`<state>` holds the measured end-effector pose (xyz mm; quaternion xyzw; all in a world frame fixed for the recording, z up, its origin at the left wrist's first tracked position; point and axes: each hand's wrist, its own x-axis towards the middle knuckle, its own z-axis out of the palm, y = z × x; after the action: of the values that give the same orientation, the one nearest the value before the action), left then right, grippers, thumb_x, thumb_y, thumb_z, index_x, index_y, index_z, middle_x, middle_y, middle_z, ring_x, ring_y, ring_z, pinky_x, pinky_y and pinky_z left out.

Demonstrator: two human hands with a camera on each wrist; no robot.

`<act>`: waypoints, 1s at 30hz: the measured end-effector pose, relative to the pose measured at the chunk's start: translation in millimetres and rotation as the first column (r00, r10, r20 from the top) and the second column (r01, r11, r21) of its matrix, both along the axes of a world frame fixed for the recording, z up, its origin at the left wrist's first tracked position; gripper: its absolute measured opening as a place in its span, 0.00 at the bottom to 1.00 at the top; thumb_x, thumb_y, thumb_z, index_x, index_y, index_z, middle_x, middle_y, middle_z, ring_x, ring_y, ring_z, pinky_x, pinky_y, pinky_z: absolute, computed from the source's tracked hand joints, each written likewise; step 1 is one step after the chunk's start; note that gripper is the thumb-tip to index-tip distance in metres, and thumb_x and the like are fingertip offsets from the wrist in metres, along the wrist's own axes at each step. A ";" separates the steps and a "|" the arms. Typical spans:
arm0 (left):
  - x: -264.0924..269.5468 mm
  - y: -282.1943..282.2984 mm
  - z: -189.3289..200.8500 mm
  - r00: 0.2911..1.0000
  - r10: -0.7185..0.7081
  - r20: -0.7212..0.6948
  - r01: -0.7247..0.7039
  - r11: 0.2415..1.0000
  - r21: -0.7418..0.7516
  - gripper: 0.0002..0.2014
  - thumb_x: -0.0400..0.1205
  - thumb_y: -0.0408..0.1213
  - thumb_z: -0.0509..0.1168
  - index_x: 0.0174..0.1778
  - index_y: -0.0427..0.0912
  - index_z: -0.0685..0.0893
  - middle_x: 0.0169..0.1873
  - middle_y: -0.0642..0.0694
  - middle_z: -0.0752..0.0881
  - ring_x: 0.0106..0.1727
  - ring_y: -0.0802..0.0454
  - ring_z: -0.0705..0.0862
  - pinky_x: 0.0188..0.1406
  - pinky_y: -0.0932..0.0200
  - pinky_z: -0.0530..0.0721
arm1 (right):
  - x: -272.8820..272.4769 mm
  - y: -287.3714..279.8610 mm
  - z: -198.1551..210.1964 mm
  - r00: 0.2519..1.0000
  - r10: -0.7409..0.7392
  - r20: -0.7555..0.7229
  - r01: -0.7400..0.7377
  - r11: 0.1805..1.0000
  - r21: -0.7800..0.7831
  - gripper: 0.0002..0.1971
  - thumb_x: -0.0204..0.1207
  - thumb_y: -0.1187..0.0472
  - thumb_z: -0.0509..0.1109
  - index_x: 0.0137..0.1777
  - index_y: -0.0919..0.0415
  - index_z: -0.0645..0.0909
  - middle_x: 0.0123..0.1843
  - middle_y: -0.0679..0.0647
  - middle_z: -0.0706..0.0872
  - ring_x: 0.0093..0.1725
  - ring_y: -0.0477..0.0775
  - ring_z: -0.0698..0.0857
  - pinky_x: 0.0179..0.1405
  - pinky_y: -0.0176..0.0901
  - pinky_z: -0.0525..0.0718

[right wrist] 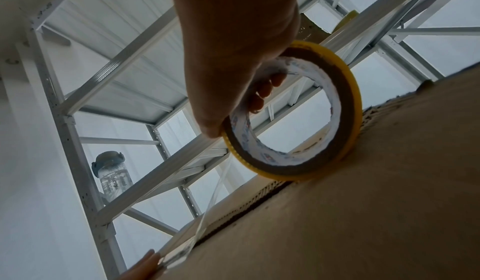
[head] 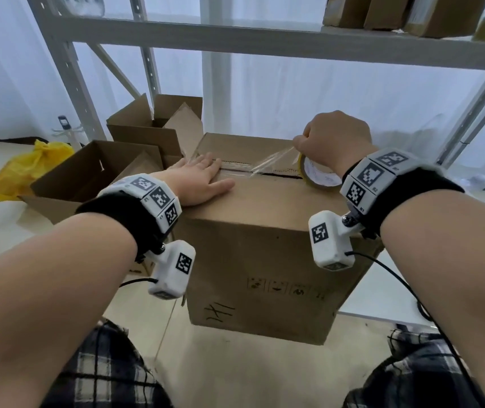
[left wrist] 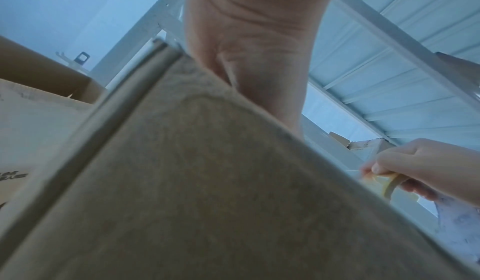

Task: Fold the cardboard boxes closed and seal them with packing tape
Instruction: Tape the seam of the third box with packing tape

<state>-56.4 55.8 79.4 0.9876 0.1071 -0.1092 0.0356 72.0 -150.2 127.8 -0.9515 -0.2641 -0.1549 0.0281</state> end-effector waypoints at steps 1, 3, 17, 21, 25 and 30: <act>-1.3 -0.6 0.0 1.000 0.011 -0.002 -0.011 1.000 0.004 0.38 0.83 0.65 0.41 0.84 0.46 0.42 0.84 0.45 0.41 0.84 0.51 0.41 0.80 0.50 0.39 | 0.1 -0.2 -0.2 1.000 0.010 0.002 -0.010 1.000 -0.002 0.17 0.78 0.50 0.57 0.44 0.58 0.85 0.39 0.52 0.83 0.42 0.58 0.83 0.33 0.42 0.71; -0.9 -6.4 -0.4 1.000 0.028 0.000 -0.028 0.999 0.016 0.41 0.82 0.67 0.41 0.84 0.43 0.43 0.84 0.44 0.41 0.84 0.50 0.42 0.81 0.51 0.40 | 0.5 -0.7 -0.1 1.000 0.027 0.008 -0.027 1.000 -0.004 0.17 0.78 0.51 0.57 0.44 0.58 0.86 0.39 0.52 0.84 0.42 0.57 0.83 0.32 0.41 0.70; 16.2 -53.5 0.9 0.998 -0.065 -0.010 0.064 0.997 -0.050 0.41 0.83 0.65 0.41 0.84 0.39 0.42 0.83 0.42 0.40 0.84 0.50 0.40 0.82 0.53 0.38 | 2.8 4.4 2.0 1.000 0.030 0.001 -0.030 0.997 -0.070 0.17 0.78 0.49 0.57 0.45 0.56 0.85 0.41 0.52 0.84 0.43 0.57 0.82 0.35 0.43 0.72; 26.6 -75.4 -4.2 0.986 -0.163 0.017 0.164 0.980 -0.108 0.38 0.84 0.63 0.41 0.84 0.40 0.44 0.84 0.44 0.41 0.84 0.52 0.40 0.82 0.53 0.38 | 1.7 9.7 1.6 0.998 0.044 0.042 -0.039 0.991 -0.129 0.18 0.79 0.47 0.57 0.49 0.55 0.85 0.44 0.52 0.83 0.45 0.57 0.81 0.36 0.44 0.71; 22.5 -55.6 2.3 0.981 -0.188 0.037 0.192 0.971 -0.145 0.32 0.87 0.57 0.40 0.84 0.44 0.49 0.84 0.47 0.45 0.84 0.54 0.43 0.80 0.52 0.39 | 2.8 12.0 3.9 0.998 0.055 0.029 -0.050 0.986 -0.160 0.18 0.80 0.47 0.56 0.51 0.56 0.84 0.45 0.53 0.82 0.46 0.57 0.80 0.36 0.44 0.70; 13.1 -30.0 -0.3 0.992 -0.119 0.043 0.123 0.988 -0.089 0.33 0.86 0.58 0.40 0.84 0.45 0.48 0.84 0.47 0.46 0.84 0.54 0.45 0.82 0.54 0.42 | 4.9 9.5 3.8 0.998 0.057 0.009 -0.055 0.987 -0.148 0.18 0.80 0.48 0.55 0.49 0.57 0.84 0.41 0.52 0.81 0.44 0.57 0.81 0.32 0.42 0.68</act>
<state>-43.3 25.9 79.1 0.9914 0.0411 -0.0976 0.0763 76.8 -140.8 131.6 -0.9422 -0.3019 -0.1401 -0.0399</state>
